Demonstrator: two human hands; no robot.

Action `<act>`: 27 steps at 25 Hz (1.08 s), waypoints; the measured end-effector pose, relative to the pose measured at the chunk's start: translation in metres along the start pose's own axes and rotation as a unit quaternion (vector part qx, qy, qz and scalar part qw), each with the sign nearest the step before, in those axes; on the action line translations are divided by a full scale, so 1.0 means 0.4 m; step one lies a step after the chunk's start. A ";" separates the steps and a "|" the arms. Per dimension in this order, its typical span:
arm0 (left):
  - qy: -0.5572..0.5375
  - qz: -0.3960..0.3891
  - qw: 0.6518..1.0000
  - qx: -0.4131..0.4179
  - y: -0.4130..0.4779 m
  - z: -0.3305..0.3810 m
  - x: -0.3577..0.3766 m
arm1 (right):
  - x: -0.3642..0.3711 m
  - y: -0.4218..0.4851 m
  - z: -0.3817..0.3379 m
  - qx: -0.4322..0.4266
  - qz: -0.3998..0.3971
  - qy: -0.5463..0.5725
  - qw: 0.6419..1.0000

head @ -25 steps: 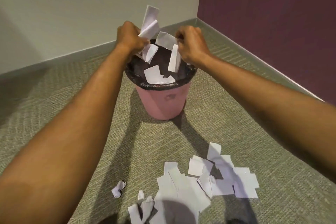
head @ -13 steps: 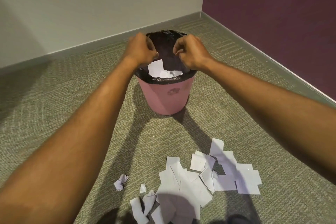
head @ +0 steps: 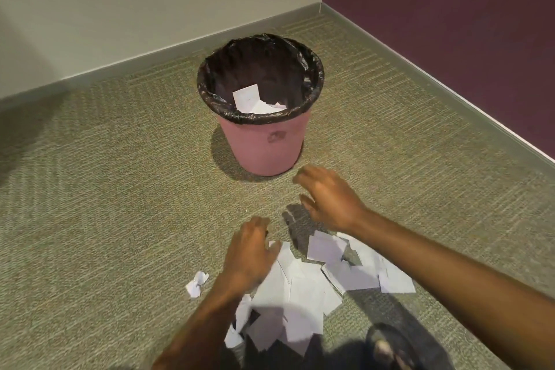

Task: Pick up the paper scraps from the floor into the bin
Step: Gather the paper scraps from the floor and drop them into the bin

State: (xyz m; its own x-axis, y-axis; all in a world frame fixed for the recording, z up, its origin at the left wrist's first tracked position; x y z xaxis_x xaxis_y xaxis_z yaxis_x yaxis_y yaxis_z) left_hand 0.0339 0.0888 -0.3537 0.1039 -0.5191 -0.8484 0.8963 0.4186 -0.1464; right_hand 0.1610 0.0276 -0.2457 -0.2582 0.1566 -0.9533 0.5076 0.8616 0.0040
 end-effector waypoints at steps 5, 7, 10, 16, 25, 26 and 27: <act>0.108 -0.178 0.978 0.031 -0.115 0.002 0.244 | 0.286 -0.191 0.071 0.007 -0.118 -0.118 0.986; 0.146 -0.176 0.972 0.052 -0.141 -0.001 0.277 | 0.366 -0.229 0.101 0.029 -0.184 -0.142 0.972; 0.155 -0.210 0.965 0.023 -0.169 -0.036 0.337 | 0.440 -0.252 0.147 0.083 -0.260 -0.156 0.949; 0.174 -0.143 0.971 0.077 -0.141 0.004 0.319 | 0.494 -0.277 0.170 0.111 -0.331 -0.150 0.925; -0.090 -0.016 0.990 0.105 -0.108 0.002 0.288 | 0.438 -0.281 0.074 0.050 -0.200 -0.122 0.971; -0.114 0.000 0.987 0.111 -0.103 -0.002 0.283 | 0.432 -0.276 0.077 0.049 -0.188 -0.119 0.974; -0.127 0.020 0.985 0.119 -0.100 -0.002 0.274 | 0.425 -0.271 0.081 0.053 -0.178 -0.112 0.976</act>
State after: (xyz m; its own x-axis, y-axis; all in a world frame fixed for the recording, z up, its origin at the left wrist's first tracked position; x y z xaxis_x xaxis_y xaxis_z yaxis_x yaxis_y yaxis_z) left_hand 0.0092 0.0158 -0.4413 0.2193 -0.6878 -0.6920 0.9616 0.2723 0.0340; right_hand 0.0889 -0.0547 -0.4181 -0.2547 -0.2637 -0.9304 0.5031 0.7855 -0.3603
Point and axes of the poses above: each hand's wrist, its own y-axis towards the middle knuckle, its own x-axis out of the palm, z = x × y, the point moved 10 cm from there along y, towards the middle knuckle, and after that the axes turned 13 degrees about x, right-handed, at the moved point
